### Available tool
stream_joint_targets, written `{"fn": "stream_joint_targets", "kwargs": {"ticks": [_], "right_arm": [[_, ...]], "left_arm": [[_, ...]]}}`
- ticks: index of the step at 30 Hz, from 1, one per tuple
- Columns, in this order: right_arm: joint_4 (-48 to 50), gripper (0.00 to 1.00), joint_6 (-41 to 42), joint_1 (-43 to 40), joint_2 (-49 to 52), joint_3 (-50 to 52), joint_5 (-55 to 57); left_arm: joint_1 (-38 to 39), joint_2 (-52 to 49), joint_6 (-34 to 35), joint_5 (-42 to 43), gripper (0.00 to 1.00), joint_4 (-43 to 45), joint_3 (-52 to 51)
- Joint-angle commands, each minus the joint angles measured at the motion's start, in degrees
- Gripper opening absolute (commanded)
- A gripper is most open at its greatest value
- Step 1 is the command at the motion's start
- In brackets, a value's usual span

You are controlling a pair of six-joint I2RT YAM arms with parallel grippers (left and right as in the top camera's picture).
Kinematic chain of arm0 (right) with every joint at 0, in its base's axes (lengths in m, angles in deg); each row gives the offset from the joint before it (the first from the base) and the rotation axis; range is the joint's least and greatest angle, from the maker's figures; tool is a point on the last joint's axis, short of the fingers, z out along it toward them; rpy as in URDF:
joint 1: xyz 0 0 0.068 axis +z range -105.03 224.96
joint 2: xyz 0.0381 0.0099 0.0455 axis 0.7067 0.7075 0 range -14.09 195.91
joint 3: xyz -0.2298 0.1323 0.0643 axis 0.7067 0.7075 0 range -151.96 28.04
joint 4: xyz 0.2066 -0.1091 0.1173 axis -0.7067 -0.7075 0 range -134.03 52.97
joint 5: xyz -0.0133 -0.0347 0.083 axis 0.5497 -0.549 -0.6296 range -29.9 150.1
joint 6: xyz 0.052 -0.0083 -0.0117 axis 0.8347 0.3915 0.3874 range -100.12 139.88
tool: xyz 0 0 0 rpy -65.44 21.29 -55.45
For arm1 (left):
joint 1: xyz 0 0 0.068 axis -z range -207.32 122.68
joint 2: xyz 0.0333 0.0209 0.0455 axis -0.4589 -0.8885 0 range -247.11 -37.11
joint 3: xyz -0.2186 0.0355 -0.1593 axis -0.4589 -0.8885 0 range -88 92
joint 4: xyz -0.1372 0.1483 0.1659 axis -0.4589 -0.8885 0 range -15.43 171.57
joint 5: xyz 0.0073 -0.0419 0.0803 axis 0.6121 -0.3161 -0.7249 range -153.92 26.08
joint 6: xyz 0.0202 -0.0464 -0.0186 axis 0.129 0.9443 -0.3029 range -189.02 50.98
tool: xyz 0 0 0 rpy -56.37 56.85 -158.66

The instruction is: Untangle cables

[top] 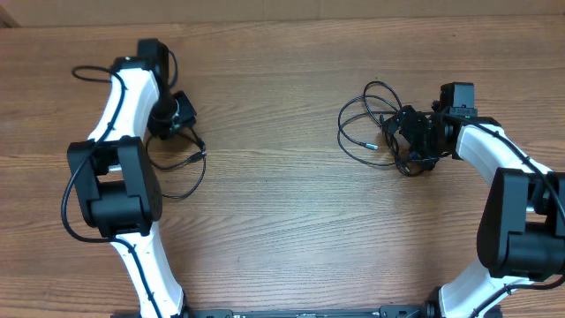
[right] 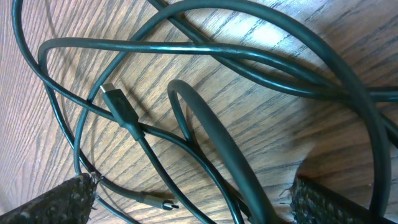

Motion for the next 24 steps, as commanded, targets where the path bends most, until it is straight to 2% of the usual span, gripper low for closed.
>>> {"fn": "stream_joint_targets", "kwargs": {"ticks": [1,5,6,7,8,17,24], "right_arm": [[-1.22,1.0,-0.24,-0.48,3.85,3.19,5.51],[-1.22,1.0,-0.26,-0.48,3.85,3.19,5.51],[-1.22,1.0,-0.24,-0.48,3.85,3.19,5.51],[-1.22,1.0,-0.26,-0.48,3.85,3.19,5.51],[-1.22,1.0,-0.24,-0.48,3.85,3.19,5.51],[-1.22,1.0,-0.24,-0.48,3.85,3.19,5.51],[-1.22,1.0,-0.24,-0.48,3.85,3.19,5.51]], "left_arm": [[1.6,-0.63,4.48,-0.55,0.47,4.46,-5.73],[2.54,-0.63,4.44,-0.74,0.46,12.0,-11.37],[2.58,-0.63,4.42,-0.85,0.4,13.75,-12.48],[2.58,-0.63,4.42,-1.18,0.26,15.63,-13.77],[2.58,-0.63,4.48,-1.92,0.04,16.72,-14.67],[-1.46,-0.63,5.22,-18.47,0.04,18.56,-16.85],[-9.55,-0.63,5.03,-19.96,0.04,17.9,-16.85]]}}
